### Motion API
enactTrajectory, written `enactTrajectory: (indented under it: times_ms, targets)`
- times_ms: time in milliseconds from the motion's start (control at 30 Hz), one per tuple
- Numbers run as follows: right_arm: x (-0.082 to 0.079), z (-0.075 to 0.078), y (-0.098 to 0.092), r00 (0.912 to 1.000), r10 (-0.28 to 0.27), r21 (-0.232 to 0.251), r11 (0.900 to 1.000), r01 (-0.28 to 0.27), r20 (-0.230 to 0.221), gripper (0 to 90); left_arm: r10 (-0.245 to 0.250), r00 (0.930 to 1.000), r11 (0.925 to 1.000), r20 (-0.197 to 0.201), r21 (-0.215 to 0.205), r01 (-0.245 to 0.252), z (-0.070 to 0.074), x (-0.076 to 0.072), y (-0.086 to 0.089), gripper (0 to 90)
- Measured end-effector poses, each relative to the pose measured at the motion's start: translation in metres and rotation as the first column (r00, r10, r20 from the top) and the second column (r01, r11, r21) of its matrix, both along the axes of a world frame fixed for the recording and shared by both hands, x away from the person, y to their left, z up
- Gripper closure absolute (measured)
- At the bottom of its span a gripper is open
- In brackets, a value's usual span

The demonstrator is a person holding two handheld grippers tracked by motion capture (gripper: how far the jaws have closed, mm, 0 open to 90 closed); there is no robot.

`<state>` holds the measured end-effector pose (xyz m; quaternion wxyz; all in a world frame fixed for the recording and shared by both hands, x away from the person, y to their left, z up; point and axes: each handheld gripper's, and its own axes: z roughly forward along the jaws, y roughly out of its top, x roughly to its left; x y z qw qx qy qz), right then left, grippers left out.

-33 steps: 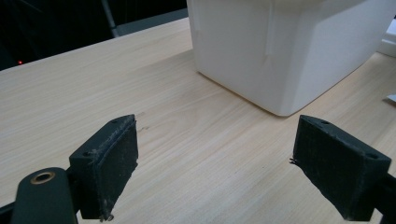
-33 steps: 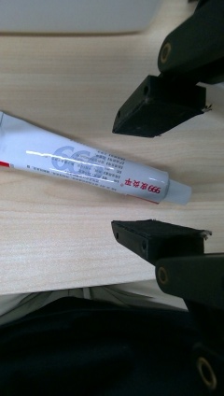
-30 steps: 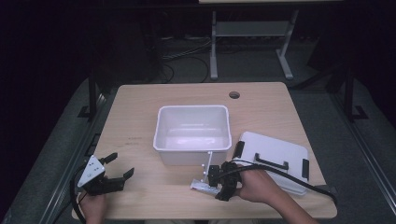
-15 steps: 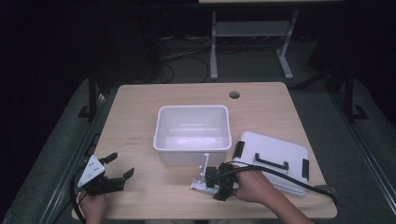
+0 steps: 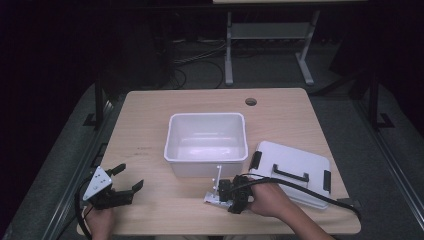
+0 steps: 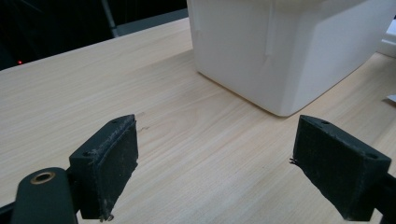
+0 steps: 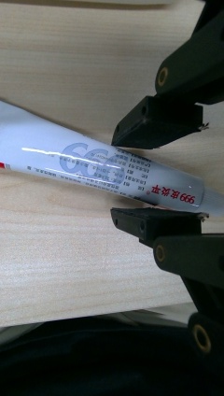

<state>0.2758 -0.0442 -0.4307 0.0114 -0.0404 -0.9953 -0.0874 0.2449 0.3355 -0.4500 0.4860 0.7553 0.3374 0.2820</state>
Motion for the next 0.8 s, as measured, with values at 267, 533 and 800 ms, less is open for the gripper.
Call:
enactTrajectory:
  times_ms: [267,533,800]
  targets:
    - [0.0005,-0.0018,0.0007,0.9999,0.001,-0.003,1.000,-0.001,0.012,65.8,0.000,1.0000,1.0000,0.002,-0.002,0.000,0.0001,-0.0001,0.0002,13.5]
    - [0.0009,-0.0029,0.0009,0.9998,0.011,-0.006,1.000,-0.011,0.016,66.9,-0.001,1.0000,1.0000,0.002,-0.001,0.001,0.0002,-0.0001,0.0002,13.5]
    - [0.0008,-0.0041,0.0015,0.9997,0.014,-0.008,1.000,-0.014,0.020,67.0,-0.001,1.0000,1.0000,0.002,-0.001,0.001,0.0003,0.0000,0.0002,13.5]
